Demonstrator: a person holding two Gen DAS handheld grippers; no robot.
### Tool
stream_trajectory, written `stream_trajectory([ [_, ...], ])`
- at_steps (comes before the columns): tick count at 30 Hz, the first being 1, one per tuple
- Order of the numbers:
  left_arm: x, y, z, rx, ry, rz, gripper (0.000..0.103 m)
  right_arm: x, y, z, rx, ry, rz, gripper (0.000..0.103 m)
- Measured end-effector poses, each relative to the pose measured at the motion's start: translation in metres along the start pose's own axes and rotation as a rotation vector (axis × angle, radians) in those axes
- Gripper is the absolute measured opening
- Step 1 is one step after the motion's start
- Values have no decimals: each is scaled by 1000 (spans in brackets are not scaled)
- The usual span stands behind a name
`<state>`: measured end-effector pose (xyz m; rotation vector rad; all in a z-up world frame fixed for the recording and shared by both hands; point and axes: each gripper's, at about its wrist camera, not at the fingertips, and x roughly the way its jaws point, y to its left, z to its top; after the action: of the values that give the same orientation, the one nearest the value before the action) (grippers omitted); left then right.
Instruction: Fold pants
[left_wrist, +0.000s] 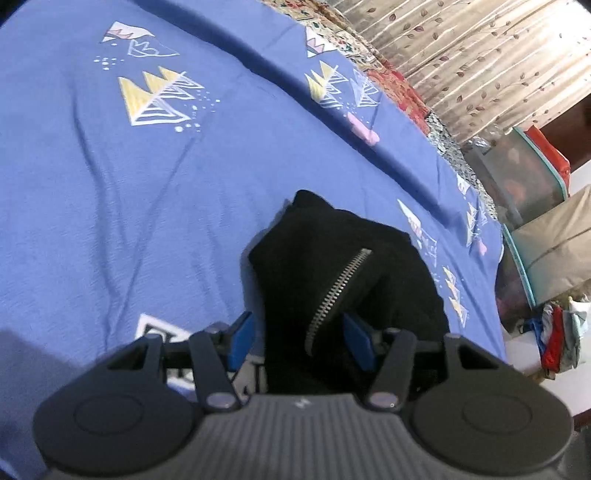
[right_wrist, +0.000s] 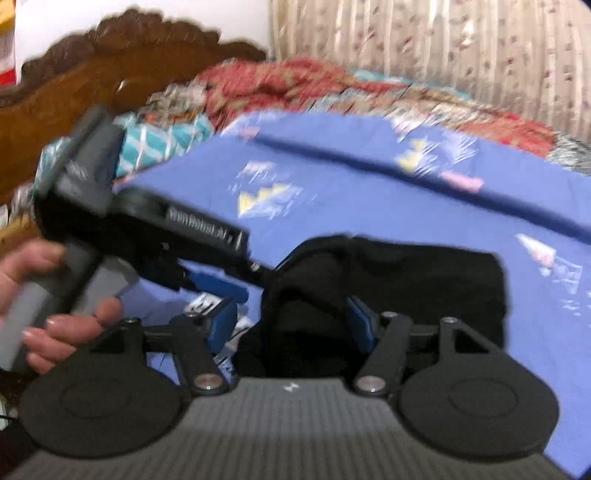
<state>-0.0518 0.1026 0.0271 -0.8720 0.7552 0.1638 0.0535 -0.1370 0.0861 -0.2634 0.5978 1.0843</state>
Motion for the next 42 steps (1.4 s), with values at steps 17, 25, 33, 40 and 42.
stream_trajectory([
  [17, 41, -30, 54, -10, 185, -44, 97, 17, 9, 2, -43, 11, -12, 62],
  [25, 58, -60, 61, 41, 287, -44, 59, 19, 52, 3, -277, -52, -133, 9],
  [33, 41, -99, 72, 45, 162, -595, 36, -15, 80, 12, -508, -279, -448, 11],
  [40, 89, 36, 39, -319, 194, -399, 40, 44, 91, -17, -612, -2, -261, 15],
  [42, 82, 63, 33, -411, 174, -432, 38, 47, 93, -24, -576, 35, -208, 16],
])
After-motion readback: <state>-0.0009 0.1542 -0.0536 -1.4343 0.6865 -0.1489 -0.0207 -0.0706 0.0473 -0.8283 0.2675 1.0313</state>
